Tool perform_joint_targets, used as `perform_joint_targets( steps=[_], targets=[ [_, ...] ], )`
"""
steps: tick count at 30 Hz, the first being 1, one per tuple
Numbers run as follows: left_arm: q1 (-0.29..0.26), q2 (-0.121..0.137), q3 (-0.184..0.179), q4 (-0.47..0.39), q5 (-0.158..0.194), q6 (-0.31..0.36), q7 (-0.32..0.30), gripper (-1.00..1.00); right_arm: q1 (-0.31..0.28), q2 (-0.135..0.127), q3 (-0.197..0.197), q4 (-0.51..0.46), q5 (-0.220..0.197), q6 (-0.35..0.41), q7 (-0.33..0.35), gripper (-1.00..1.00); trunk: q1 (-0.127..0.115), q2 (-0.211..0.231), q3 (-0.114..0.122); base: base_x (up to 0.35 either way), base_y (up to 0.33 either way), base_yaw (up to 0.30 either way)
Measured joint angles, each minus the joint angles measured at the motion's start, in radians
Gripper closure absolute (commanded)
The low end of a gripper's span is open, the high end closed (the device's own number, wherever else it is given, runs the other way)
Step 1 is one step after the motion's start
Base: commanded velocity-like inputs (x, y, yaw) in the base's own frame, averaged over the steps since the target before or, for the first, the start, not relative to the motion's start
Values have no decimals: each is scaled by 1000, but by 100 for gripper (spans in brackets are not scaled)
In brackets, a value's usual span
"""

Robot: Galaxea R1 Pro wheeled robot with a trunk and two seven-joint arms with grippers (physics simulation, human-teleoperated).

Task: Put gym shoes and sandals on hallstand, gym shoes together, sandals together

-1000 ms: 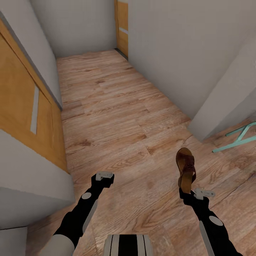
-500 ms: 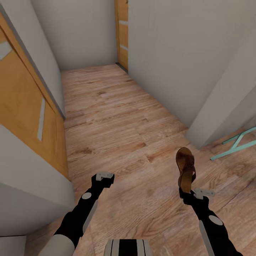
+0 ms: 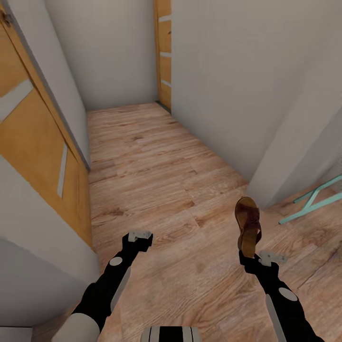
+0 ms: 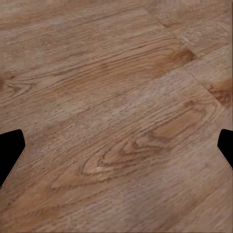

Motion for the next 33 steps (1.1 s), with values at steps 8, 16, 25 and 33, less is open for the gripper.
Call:
perform_joint_targets(
  steps=[8, 16, 25, 33],
  targets=[
    [0, 0, 0, 0, 0, 1, 0, -100, 0, 3, 1, 3, 7, 0, 0, 100, -4, 2, 44, 0, 0, 0],
    [0, 0, 0, 0, 0, 1, 0, -100, 0, 3, 1, 2, 7, 0, 0, 100, -7, 4, 88, 0, 0, 0],
    [0, 0, 0, 0, 0, 1, 0, -100, 0, 3, 1, 3, 6, 0, 0, 100, -38, 60, 132, 0, 0, 0],
    [0, 0, 0, 0, -1, 1, 0, -100, 0, 3, 1, 3, 4, 0, 0, 100, -46, 74, 151, 0, 0, 0]
  ],
)
